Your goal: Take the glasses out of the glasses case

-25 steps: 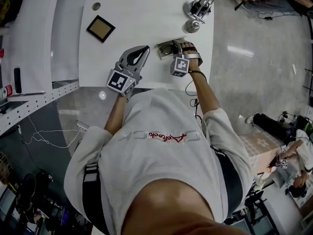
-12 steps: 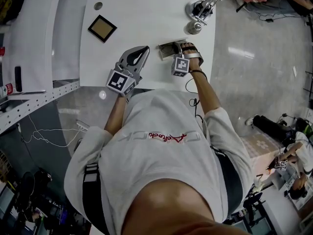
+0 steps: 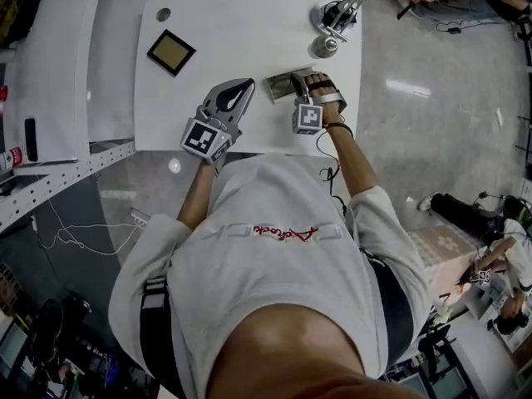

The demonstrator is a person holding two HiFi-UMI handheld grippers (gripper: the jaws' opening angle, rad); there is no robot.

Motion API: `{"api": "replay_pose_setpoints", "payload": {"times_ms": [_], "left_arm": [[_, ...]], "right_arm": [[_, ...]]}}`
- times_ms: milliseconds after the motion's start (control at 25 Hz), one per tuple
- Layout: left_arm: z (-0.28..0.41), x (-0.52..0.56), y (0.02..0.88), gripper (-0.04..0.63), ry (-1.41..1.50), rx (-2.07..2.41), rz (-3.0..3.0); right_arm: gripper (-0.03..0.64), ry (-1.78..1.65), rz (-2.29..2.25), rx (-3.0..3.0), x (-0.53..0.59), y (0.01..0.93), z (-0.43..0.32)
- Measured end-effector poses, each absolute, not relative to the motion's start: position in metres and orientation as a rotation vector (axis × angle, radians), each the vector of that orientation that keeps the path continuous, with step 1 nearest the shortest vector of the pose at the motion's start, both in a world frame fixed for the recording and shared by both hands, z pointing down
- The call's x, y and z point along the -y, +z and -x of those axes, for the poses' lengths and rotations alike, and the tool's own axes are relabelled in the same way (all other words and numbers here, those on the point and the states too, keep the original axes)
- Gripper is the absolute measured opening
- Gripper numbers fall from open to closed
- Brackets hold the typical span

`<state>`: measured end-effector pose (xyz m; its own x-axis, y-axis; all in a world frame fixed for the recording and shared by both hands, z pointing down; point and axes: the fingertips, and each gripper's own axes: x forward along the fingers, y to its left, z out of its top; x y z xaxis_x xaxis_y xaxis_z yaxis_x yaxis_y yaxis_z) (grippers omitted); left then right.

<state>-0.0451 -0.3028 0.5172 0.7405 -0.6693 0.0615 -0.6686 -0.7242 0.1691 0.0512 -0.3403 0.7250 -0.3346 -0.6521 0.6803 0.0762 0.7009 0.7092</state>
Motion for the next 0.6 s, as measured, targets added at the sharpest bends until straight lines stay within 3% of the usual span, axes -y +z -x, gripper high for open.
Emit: {"api": "replay_pose_setpoints", "payload": {"times_ms": [320,600], "left_arm": [[0.041,0.306,0.515,0.026,-0.019,1.061,-2.773],[0.033,0.306,0.514,0.026,-0.023,1.045,-2.787]], "right_arm": [[0.031,-0.867,-0.492,1.751,0.335,0.711,-0.058],[0.031,-0.674,-0.748,1.934,0.336,0.682,-0.059]]}}
